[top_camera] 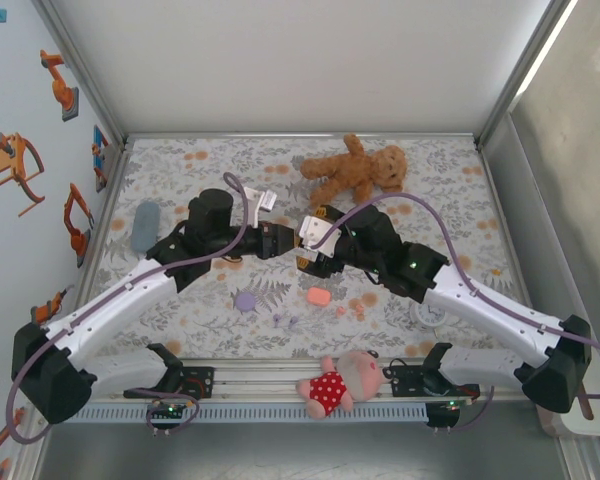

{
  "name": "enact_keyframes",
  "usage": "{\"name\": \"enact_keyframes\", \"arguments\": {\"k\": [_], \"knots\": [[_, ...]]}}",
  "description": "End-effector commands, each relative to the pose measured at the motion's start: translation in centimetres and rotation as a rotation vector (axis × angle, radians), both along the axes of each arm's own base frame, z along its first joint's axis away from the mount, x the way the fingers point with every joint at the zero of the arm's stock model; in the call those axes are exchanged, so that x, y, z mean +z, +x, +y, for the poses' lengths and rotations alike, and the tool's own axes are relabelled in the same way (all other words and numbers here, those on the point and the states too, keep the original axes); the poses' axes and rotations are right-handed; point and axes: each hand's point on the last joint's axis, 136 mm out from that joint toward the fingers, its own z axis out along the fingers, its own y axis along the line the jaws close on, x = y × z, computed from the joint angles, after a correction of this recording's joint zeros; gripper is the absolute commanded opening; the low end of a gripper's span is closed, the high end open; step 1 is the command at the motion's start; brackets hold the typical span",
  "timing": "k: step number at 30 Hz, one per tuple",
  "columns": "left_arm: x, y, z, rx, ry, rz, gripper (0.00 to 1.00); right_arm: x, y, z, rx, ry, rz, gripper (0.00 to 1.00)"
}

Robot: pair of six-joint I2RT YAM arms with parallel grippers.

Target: Insert wireless bluetooth earbuds into charging case

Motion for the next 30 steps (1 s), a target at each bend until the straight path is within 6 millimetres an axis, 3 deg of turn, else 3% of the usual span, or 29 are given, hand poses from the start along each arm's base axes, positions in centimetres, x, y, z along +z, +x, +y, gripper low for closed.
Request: {"name": "enact_keyframes", "arguments": {"k": [1, 14, 22, 30], "knots": [[1.2, 0.2, 1.2, 0.049, -0.006, -0.13, 0.06, 3.1, -1.1, 0.0, 0.03, 0.108, 0.016, 0.91], [4.2, -1.1, 4.8, 0.123, -0.093, -0.561, 0.02, 6.0, -3.3, -1.2, 0.132, 0.39, 0.273, 0.95], [5.9, -4.1, 4.7, -0.007, -0.168, -0.844, 0.0, 7.3, -4.4, -0.2, 0.215, 0.481, 0.343, 0.95], [6.3, -5.3, 4.7, -0.057, -0.191, -0.943, 0.0, 8.1, -4.2, 0.9, 0.249, 0.505, 0.372, 0.95]]}}
